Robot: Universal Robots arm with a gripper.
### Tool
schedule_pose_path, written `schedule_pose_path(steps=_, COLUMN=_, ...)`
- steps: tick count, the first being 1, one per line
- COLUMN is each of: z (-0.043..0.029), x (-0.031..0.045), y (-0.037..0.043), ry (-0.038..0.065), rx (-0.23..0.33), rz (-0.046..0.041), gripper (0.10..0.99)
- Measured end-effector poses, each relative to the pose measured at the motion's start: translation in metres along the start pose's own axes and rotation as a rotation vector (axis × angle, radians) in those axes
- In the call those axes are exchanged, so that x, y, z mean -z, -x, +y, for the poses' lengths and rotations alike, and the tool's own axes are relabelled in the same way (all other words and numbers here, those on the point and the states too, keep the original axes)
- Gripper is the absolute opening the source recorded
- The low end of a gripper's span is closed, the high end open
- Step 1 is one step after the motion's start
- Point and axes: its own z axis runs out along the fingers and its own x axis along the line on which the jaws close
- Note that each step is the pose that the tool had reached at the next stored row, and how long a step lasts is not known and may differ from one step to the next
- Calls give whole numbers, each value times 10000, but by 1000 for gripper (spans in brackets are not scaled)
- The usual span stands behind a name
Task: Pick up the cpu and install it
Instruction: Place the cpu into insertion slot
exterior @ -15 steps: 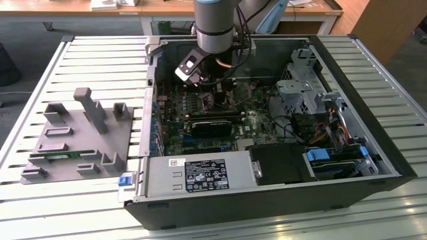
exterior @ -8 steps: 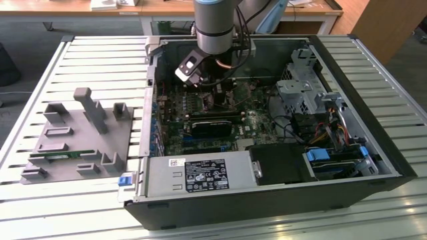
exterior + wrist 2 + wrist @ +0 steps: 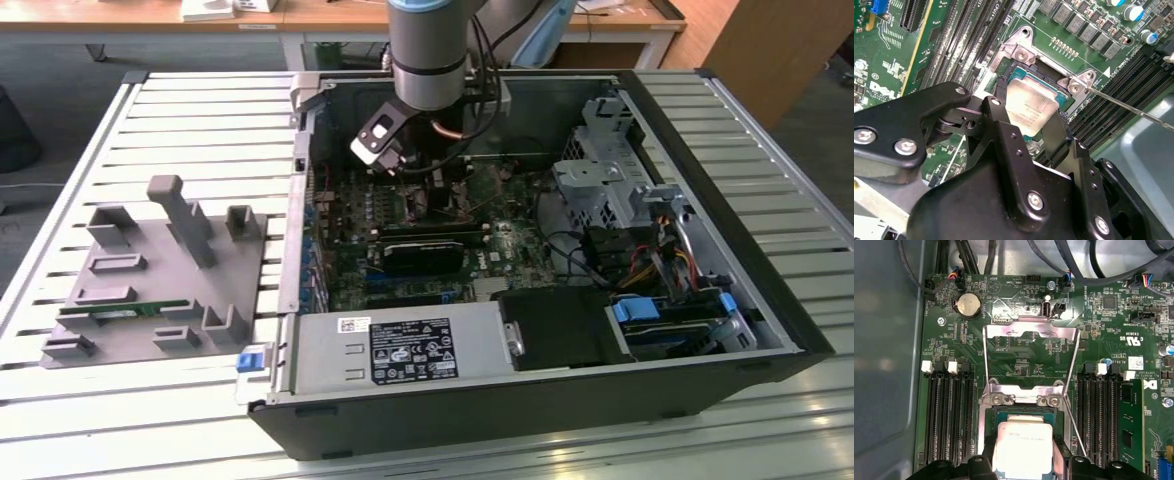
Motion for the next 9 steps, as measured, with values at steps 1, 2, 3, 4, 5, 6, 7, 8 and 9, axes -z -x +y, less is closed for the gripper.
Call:
schedule_pose_path(steps=1, z=0, x=-5, y=-1, ry=-1, rx=-1, rz=-1, gripper=529)
schedule_pose_path(steps=2, z=0, x=-10, y=-2, ry=0, rx=-1, rz=0, gripper=529)
schedule_pose_path(steps=3, z=-1, x=-16, y=-2, ry=-1, rx=-1, rz=0, gripper=529)
schedule_pose_path(steps=4, z=-1, x=-20, y=-2, ry=-4, rx=-1, rz=-4, gripper=529)
schedule_pose_path(steps=5, z=-1, x=-25, y=-3, ry=-7, rx=-1, rz=-7, gripper=529)
schedule_pose_path(steps=6, z=-2, x=-31, y=-3, ry=-10, rx=-2, rz=-8, gripper=529)
schedule_pose_path(steps=7, z=-2, x=-36, y=-3, ry=-10, rx=-2, rz=-8, gripper=529)
schedule_pose_path(steps=8, z=-2, x=-40, y=-4, ry=-8, rx=-2, rz=-6, gripper=529)
schedule_pose_path(steps=9, z=-2, x=-41, y=-4, ry=-5, rx=-2, rz=-4, gripper=529)
